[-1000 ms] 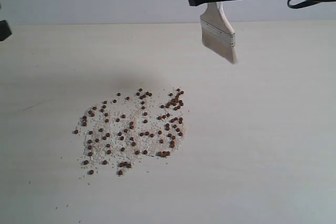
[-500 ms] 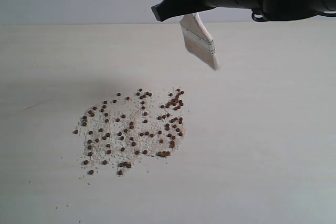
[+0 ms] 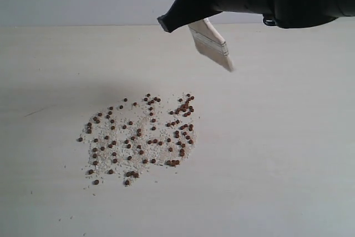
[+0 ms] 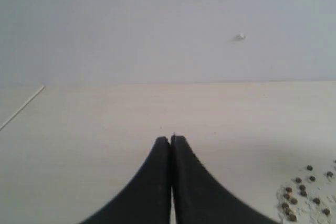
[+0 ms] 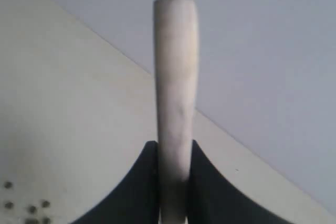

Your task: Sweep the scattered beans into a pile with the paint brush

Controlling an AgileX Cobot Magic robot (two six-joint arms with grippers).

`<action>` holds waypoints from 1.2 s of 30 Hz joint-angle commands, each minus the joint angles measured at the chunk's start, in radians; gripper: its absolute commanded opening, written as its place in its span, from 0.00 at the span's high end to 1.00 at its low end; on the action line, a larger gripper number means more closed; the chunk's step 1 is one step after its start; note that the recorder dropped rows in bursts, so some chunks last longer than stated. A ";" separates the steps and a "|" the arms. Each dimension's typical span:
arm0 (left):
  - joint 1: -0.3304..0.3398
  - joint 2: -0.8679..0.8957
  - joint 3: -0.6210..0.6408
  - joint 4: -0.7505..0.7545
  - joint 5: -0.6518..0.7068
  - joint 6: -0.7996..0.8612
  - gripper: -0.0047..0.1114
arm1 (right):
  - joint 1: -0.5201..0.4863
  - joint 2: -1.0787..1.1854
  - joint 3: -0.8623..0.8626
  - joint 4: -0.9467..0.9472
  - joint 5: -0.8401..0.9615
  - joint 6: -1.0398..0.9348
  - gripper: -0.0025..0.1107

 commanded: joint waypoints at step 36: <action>-0.002 -0.006 0.003 -0.010 0.131 0.005 0.96 | 0.001 0.334 0.336 -1.286 -0.655 1.495 0.98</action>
